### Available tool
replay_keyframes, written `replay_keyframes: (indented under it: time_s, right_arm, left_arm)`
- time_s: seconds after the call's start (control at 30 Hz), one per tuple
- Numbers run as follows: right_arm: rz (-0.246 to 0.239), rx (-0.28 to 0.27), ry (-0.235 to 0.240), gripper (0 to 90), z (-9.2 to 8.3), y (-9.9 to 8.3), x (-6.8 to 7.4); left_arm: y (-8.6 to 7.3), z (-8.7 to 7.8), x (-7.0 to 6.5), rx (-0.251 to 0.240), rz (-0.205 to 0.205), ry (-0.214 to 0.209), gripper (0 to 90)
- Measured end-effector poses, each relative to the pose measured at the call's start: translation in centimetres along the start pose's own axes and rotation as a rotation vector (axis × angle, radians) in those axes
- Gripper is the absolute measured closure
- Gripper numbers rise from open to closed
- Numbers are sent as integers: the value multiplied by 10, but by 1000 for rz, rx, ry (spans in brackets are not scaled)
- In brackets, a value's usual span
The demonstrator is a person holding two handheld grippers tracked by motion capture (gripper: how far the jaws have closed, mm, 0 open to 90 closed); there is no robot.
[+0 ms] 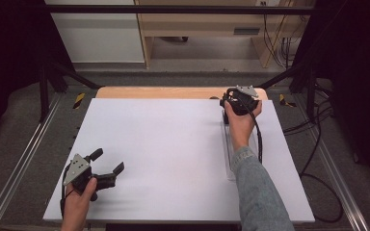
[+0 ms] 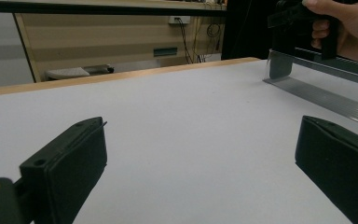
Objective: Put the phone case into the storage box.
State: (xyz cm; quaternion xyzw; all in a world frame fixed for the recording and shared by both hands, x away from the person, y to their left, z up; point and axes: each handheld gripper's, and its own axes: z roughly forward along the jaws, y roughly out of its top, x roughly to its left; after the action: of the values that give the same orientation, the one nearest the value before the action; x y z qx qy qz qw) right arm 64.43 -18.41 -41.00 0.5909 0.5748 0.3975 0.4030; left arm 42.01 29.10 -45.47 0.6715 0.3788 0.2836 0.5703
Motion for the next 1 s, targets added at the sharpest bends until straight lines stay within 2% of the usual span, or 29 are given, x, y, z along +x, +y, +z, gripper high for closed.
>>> replay_keyframes:
  time_s: [1.0]
  right_arm:
    - [-1, 22, 16, 124, 3, -2, 3]
  left_arm:
    - [0, 1, 0, 11, -2, 8, 22]
